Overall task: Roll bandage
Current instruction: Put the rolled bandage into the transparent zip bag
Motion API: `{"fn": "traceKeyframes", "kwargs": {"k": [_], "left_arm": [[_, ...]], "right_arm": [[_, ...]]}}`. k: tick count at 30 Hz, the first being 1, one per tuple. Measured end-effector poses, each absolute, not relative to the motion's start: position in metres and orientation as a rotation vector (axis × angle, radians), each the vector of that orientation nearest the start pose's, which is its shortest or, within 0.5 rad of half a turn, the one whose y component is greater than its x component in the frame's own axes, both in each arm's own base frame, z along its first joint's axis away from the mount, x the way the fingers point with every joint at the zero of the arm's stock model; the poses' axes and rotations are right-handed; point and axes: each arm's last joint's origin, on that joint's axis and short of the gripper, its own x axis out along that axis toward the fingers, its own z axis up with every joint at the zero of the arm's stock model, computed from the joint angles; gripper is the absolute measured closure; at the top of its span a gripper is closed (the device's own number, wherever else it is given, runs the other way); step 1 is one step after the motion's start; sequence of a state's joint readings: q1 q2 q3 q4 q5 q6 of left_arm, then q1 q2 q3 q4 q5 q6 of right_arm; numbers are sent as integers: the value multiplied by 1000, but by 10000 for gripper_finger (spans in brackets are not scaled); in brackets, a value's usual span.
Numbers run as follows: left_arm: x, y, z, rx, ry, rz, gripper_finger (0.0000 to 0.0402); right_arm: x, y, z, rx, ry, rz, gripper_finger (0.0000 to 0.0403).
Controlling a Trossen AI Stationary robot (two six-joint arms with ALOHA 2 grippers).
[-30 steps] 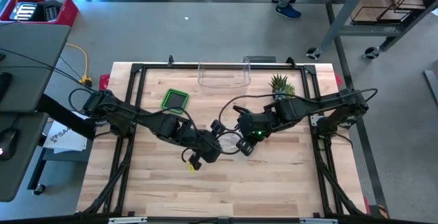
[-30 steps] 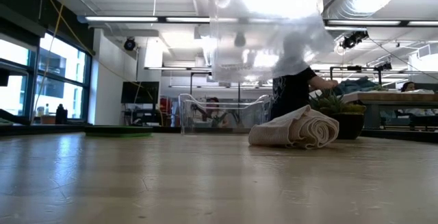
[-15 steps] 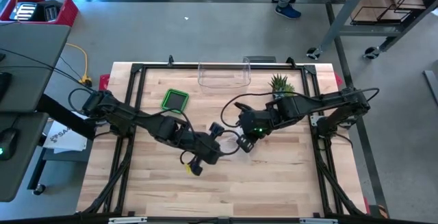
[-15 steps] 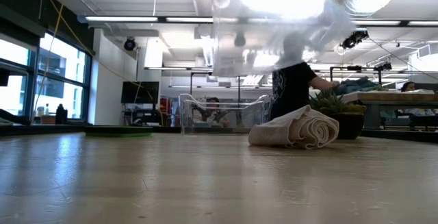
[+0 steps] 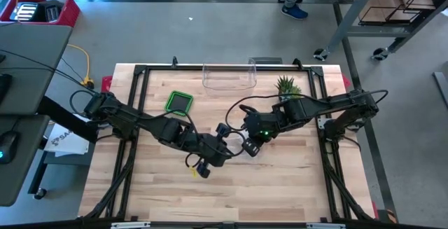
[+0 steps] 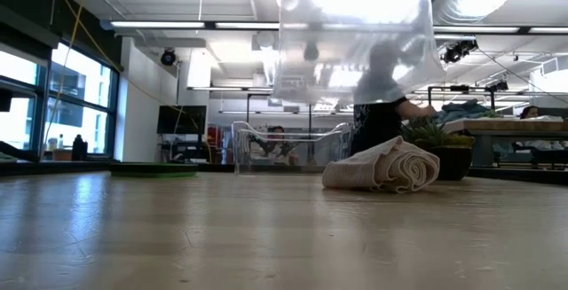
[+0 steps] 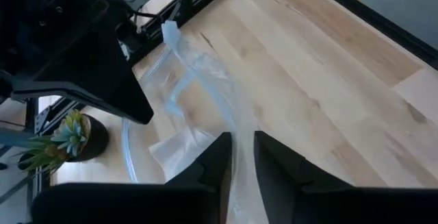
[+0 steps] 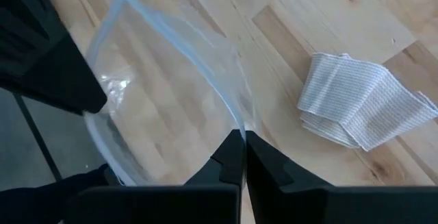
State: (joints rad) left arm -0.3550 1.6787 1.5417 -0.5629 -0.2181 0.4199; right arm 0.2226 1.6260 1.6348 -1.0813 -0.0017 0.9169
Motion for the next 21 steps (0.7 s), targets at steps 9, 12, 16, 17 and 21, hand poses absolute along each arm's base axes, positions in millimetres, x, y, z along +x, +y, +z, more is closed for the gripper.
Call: {"fn": "traceKeyframes", "kwargs": {"k": [9, 12, 16, 17, 21], "left_arm": [[352, -117, 337, 609, 644, -222, 285], [352, -117, 350, 603, 619, -217, 274], [351, -116, 366, 607, 590, -178, 268], [350, -115, 372, 607, 580, -164, 268], [347, -113, 385, 605, 565, -129, 268]], "right_arm": [[317, 72, 344, 710, 1074, -294, 403], [317, 72, 345, 710, 1072, -292, 403], [317, 72, 344, 708, 1073, -291, 403], [317, 72, 344, 707, 1075, -292, 403], [317, 72, 344, 704, 1076, -289, 403]]}}
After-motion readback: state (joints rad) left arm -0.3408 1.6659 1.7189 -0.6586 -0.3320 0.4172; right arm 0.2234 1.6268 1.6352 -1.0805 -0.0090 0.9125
